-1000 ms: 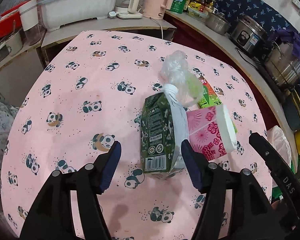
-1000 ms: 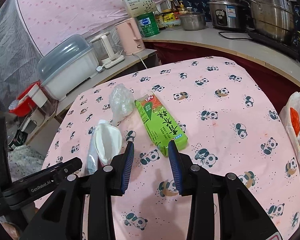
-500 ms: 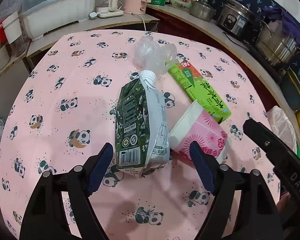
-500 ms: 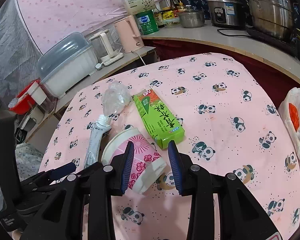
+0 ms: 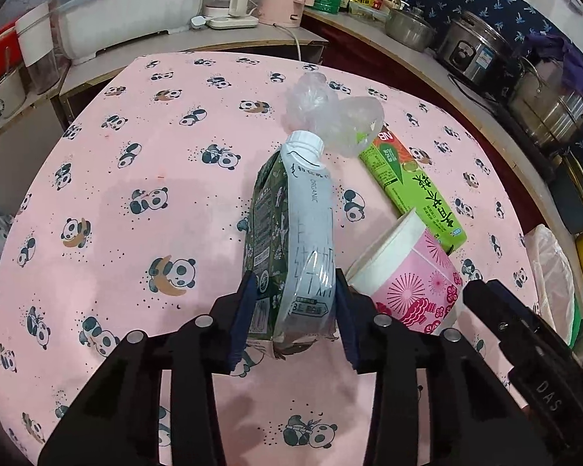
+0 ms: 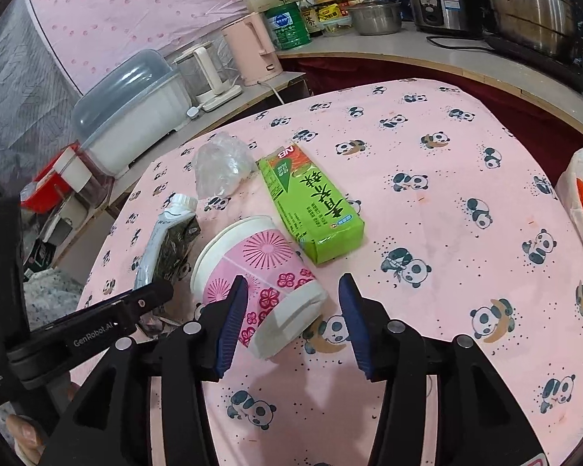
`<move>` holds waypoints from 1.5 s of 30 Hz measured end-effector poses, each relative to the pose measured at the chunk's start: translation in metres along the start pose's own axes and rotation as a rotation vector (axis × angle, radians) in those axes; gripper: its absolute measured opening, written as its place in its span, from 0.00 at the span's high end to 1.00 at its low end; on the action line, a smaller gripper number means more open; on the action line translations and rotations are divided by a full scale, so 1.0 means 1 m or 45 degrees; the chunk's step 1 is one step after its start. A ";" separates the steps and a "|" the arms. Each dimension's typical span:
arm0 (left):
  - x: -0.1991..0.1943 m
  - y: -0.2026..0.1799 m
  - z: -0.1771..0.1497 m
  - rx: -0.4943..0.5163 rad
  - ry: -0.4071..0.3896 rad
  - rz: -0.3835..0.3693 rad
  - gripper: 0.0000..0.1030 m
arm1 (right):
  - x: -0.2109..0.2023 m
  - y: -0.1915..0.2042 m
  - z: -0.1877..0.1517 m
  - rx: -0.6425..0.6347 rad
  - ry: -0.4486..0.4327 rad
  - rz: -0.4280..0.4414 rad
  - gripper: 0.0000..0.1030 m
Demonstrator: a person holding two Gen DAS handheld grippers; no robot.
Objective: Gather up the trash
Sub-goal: 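Grasp the grey milk carton with the left tool while the right grasps the pink paper cup, then carry the grey carton and pink paper cup over the bin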
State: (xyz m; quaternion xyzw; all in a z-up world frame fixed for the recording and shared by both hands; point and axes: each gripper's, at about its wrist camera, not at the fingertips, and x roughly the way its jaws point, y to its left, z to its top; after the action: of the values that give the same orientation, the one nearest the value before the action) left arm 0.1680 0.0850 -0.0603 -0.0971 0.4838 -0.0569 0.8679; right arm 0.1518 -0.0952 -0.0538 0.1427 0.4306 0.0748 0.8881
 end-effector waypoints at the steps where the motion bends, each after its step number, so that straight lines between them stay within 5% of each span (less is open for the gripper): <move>1: -0.001 0.001 0.000 -0.004 -0.002 -0.001 0.65 | 0.003 0.001 0.000 0.001 0.008 0.007 0.51; 16: 0.008 0.018 0.008 -0.035 0.014 0.045 0.74 | 0.047 0.000 -0.001 0.068 0.117 0.110 0.39; 23: 0.011 0.024 0.010 -0.060 0.022 0.024 0.75 | 0.048 0.009 -0.001 0.062 0.098 0.139 0.53; 34: -0.014 -0.007 0.013 0.014 -0.036 -0.044 0.77 | 0.002 0.019 0.016 0.004 -0.061 0.133 0.59; 45: -0.037 -0.088 0.015 0.159 -0.086 -0.117 0.77 | -0.066 -0.029 0.034 0.064 -0.244 0.068 0.60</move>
State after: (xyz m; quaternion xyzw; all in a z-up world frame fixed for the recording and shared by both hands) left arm 0.1606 0.0078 -0.0025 -0.0667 0.4447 -0.1233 0.8846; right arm 0.1377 -0.1458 0.0064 0.1829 0.3414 0.0736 0.9190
